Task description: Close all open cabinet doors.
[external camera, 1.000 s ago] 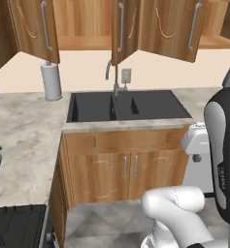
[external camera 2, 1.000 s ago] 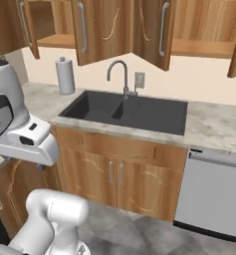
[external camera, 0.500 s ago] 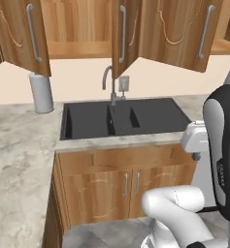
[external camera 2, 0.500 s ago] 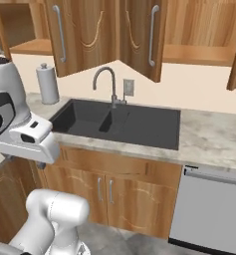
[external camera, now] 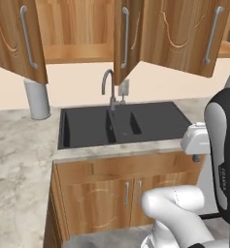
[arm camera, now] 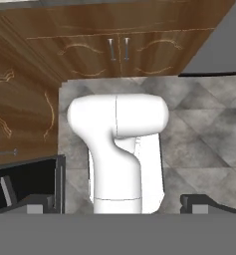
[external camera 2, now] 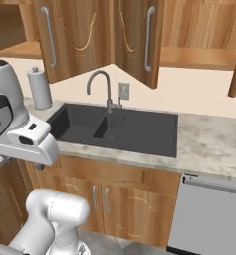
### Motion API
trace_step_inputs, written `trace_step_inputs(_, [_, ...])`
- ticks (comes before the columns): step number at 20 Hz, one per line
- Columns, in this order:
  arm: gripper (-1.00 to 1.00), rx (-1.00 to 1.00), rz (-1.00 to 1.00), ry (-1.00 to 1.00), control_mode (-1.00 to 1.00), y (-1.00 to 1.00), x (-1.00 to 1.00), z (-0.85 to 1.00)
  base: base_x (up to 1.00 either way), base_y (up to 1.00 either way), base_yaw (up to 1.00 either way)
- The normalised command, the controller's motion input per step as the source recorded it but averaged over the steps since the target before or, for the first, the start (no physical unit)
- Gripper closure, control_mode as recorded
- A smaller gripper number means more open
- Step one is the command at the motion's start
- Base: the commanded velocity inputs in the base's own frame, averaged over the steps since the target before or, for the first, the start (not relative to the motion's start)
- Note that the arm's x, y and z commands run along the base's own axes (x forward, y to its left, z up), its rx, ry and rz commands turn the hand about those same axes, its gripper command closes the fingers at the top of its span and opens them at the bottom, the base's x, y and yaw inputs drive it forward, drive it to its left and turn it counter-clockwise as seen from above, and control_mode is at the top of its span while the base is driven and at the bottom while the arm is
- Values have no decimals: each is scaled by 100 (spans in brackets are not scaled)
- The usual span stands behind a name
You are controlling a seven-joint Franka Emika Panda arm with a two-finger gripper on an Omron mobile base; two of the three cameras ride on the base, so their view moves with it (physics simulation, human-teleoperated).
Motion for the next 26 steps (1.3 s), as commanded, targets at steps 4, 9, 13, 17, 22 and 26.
trace_step_inputs(4, [-100,0,0,0,100,0,0,0,47,-3,0])
trace_step_inputs(9, [-100,0,0,0,100,0,0,0,24,-16,-2])
trace_step_inputs(13, [-100,0,0,0,100,0,0,0,11,-8,-10])
trace_step_inputs(17, [-100,0,0,0,100,0,0,0,20,0,-7])
trace_step_inputs(22, [-100,0,0,0,100,0,0,0,18,0,-8])
trace_step_inputs(26, [-100,0,0,0,100,0,0,0,34,1,-4])
